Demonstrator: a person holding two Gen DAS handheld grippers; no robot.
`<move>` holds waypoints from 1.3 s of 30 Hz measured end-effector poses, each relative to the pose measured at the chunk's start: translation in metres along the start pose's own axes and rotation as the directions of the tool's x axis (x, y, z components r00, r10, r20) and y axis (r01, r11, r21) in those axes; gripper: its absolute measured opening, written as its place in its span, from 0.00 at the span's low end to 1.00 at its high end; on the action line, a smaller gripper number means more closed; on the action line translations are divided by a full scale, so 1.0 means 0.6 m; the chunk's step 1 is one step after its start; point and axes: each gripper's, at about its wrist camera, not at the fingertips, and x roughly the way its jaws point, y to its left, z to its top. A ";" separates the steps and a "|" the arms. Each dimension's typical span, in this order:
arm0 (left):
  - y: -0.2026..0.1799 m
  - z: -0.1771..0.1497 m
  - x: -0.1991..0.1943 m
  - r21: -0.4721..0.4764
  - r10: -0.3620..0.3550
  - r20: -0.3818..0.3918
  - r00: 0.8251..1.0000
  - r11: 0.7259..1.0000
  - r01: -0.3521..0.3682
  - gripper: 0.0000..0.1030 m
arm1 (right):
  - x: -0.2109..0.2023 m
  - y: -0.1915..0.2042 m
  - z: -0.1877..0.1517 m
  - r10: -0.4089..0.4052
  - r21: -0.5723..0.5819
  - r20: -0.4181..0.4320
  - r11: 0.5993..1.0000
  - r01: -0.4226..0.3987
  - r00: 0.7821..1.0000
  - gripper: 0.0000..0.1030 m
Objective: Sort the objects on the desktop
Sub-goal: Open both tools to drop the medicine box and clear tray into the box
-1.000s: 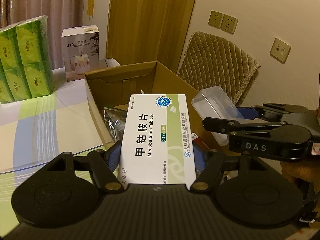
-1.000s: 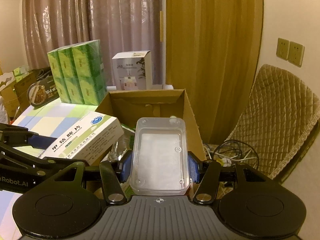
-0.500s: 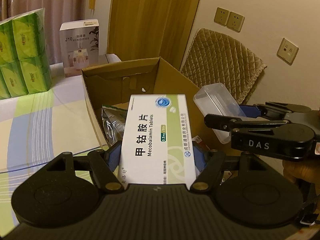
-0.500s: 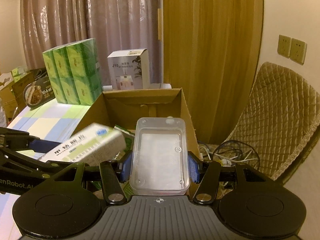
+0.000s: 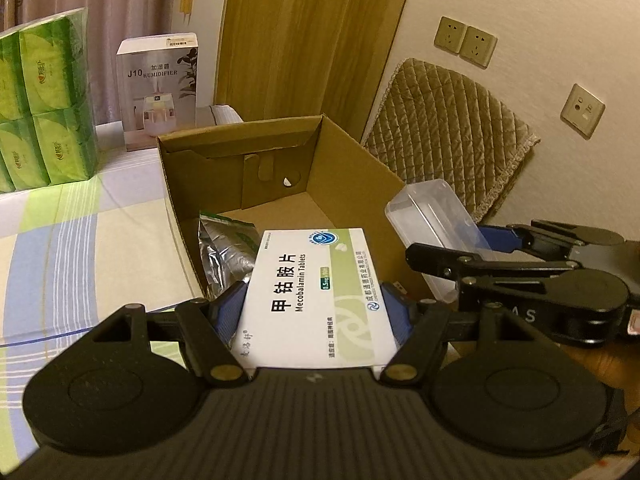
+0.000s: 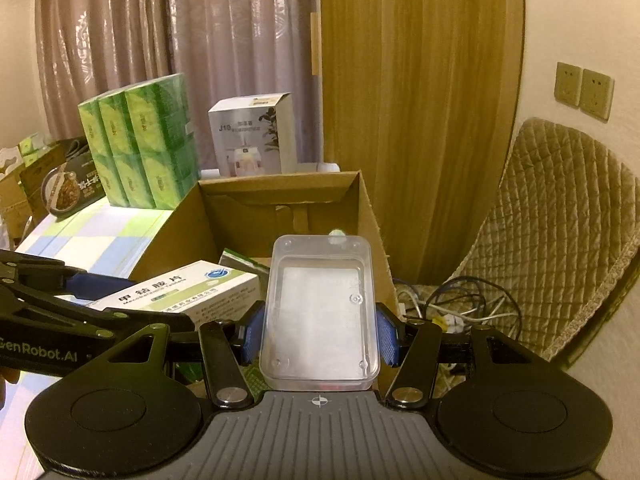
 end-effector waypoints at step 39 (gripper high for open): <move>0.025 -0.010 -0.033 -0.024 0.031 0.034 0.999 0.999 -0.030 0.70 | 0.008 0.035 0.006 0.030 -0.023 -0.014 0.999 -0.030 0.999 0.52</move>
